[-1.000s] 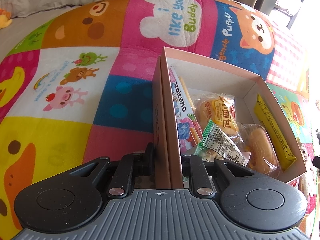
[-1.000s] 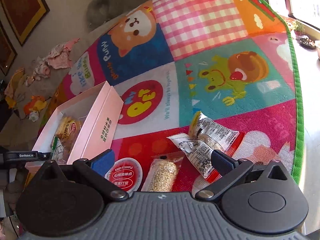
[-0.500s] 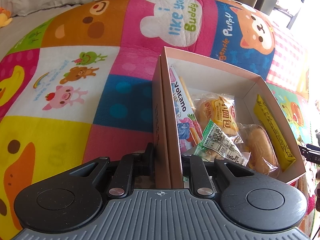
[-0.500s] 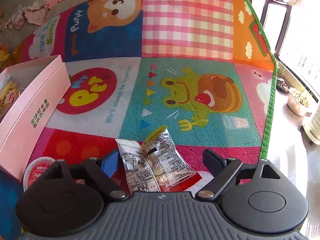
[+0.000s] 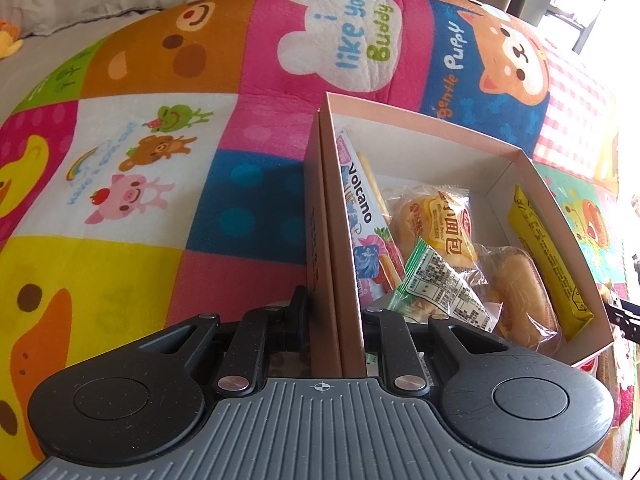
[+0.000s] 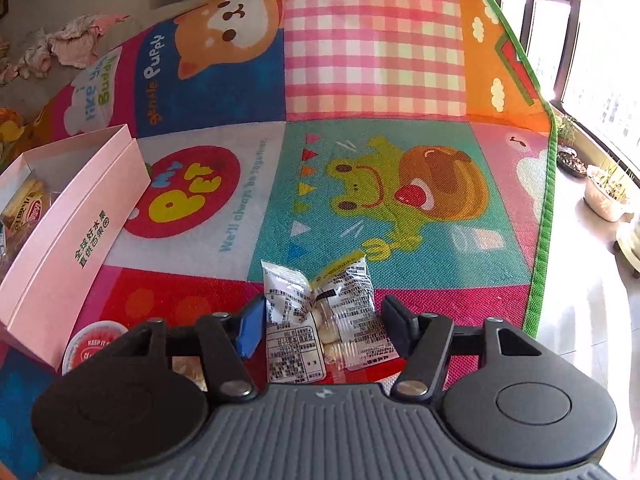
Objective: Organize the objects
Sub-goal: 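Grasp the clear-wrapped sweet packets on the mat with the right gripper, then lift the sweet packets with the right gripper and drop them into the box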
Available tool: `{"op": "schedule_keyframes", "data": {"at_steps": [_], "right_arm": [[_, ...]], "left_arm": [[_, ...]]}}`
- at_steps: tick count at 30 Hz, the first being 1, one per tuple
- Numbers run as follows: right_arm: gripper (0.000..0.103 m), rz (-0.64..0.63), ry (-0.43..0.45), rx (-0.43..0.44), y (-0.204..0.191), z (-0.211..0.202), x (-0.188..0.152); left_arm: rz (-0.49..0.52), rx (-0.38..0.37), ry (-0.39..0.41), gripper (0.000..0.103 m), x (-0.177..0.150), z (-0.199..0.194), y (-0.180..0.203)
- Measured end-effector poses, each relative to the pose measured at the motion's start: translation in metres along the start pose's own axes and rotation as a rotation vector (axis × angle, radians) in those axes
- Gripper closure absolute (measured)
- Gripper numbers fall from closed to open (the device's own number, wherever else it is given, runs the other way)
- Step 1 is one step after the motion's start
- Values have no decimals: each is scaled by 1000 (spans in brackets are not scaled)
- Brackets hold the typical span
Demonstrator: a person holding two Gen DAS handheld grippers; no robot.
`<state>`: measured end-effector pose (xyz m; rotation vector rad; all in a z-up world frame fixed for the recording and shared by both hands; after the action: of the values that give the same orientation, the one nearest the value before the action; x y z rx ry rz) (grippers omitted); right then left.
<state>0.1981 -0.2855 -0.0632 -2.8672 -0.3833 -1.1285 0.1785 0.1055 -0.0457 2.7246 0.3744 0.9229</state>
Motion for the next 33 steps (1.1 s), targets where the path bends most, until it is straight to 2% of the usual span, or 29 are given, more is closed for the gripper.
{"op": "schedule_keyframes", "data": {"at_steps": [4,9,12,18,21,26,29,33], "right_arm": [[47,3,-29,-6,-3,-30,-24],[47,19,-25,54,-24,-83,-42],[47,-13,-39,129,-56,-110,-49],[48,-151,-73,282,-144,-133,-52],[48,-216,3,320,-175,-150,-22],[48,-222,139,341,-197,-169,70],[48,-184,162,365,-206,-159,122],[48,-115,121,399,-222,-121,167]], "left_arm": [[-2,-3,5,84,-1,0,0],[-1,-3,7,84,-1,-1,-1],[-6,-3,12,84,-1,-1,-1],[-2,3,13,85,-1,-2,0],[6,3,14,85,-1,-2,1],[12,-3,18,85,-2,-2,1],[11,-10,23,84,-2,-2,1],[13,-20,28,84,-2,-3,0]]}}
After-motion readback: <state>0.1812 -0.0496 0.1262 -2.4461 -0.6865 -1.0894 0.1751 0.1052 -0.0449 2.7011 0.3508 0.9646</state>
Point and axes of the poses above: each gripper's, at about its wrist camera, not at the fingertips, and z roughly the way its jaws point, y to its right, x to its top, the point moved 9 cm from there along z, roughly the way its jaws point, and after that the axes turned 8 degrees about -z, right-handed, at the moved point
